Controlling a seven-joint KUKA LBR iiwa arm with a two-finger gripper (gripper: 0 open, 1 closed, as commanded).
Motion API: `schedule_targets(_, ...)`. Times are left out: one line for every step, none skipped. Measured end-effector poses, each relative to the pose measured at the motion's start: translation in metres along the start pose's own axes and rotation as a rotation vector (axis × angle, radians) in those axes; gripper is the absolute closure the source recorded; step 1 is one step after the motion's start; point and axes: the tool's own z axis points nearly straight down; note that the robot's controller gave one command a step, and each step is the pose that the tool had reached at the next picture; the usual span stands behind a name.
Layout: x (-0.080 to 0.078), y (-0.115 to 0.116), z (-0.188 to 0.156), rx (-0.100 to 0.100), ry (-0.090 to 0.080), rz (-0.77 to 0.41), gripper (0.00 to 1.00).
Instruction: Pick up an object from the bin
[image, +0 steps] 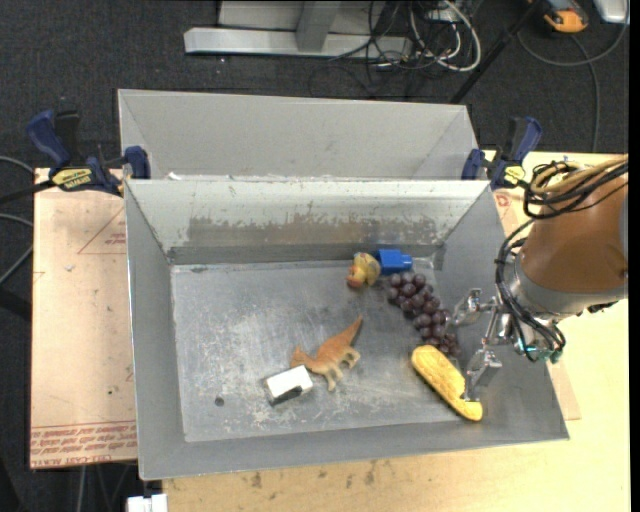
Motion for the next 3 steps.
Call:
schedule_targets(-0.002, 0.001, -0.004, 0.001, -0.007, -0.004, 0.00)
schedule_targets(0.008, -0.003, 0.040, 0.002, -0.016, 0.163, 0.00)
schedule_targets(0.001, -0.002, 0.065, 0.005, -0.021, 0.142, 0.00)
